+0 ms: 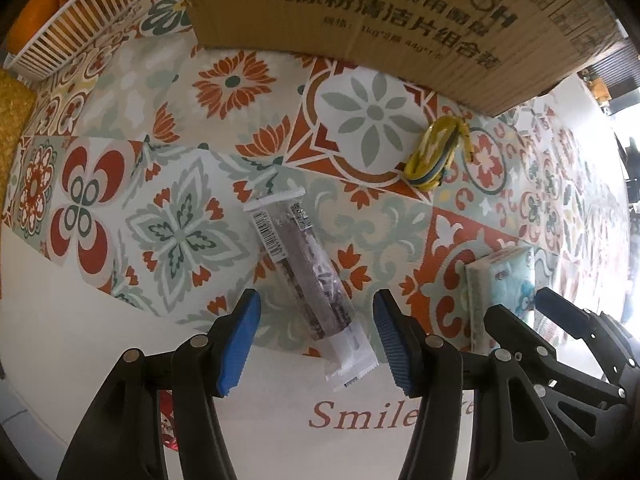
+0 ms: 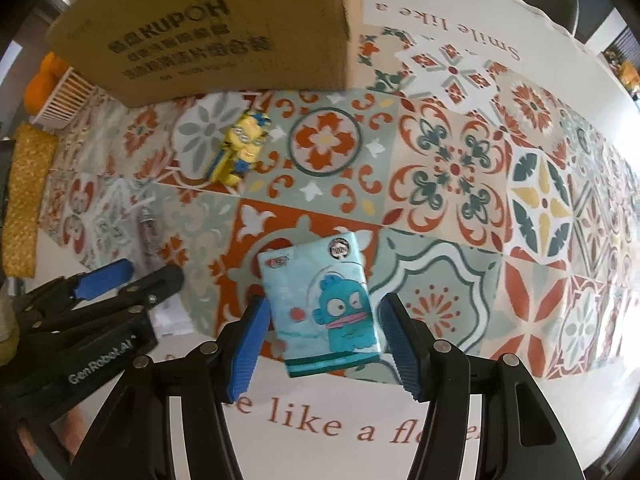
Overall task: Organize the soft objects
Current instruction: 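Close the left tool on the clear snack tube while the right tool grasps the blue tissue pack, then carry the snack tube with the left tool over the box while the right tool carries the tissue pack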
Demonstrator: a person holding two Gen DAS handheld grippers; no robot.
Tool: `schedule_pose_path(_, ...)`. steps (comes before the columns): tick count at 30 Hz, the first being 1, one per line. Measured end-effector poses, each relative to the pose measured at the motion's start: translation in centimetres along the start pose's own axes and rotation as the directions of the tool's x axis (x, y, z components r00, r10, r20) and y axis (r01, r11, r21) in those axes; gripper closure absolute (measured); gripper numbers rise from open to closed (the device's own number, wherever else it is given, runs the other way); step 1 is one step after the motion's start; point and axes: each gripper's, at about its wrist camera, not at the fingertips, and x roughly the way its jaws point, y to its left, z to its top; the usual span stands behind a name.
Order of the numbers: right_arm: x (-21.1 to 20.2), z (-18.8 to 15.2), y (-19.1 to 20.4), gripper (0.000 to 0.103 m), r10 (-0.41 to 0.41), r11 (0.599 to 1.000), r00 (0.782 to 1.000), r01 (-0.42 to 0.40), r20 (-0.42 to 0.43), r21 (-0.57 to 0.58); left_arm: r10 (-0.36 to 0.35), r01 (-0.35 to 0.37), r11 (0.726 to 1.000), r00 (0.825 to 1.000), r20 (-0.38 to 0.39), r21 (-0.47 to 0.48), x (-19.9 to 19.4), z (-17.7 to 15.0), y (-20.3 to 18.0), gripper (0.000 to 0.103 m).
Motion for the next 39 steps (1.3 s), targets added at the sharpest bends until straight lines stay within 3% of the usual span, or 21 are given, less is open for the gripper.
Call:
schedule_pose_path(4,0.6,0.2,-0.2,0.039,0.003,1.0,1.0,-0.003,-0.01,-0.008,0.018,-0.018,1.0,1.0,0.003,0.001,0.5,0.3,-0.2,0.052)
schedule_pose_path(8,1.5,0.1,-0.2,0.039,0.013,1.0,1.0,-0.013,-0.016,-0.001,0.061,-0.061,0.998,0.998,0.023,0.003,0.8,0.4,-0.9,0.072)
schedule_pose_path(12,2.5,-0.2,0.3,0.039,0.003,1.0,1.0,-0.003,-0.004,-0.008,0.073,-0.074,0.997,0.996,0.044,0.009,0.6,0.9,-0.9,0.076)
schedule_pose_path(15,2.8,-0.4,0.8,0.047,-0.014,1.0,1.0,0.014,0.014,-0.018,0.07,-0.071,0.997,0.996,0.051,0.024,0.1,0.8,-0.4,0.077)
schedule_pose_path(26,0.6,-1.6,2.5,0.047,-0.03,0.999,0.995,0.032,0.097,-0.02,0.053,-0.063,0.992,0.995,0.085,0.113,-0.6,-1.0,0.9,0.081)
schedule_pose_path(39,-3.7,-2.9,4.4,0.047,-0.027,1.0,0.98,0.024,0.199,0.018,0.004,-0.035,0.987,0.981,0.193,0.155,-5.6,-1.9,3.6,0.082)
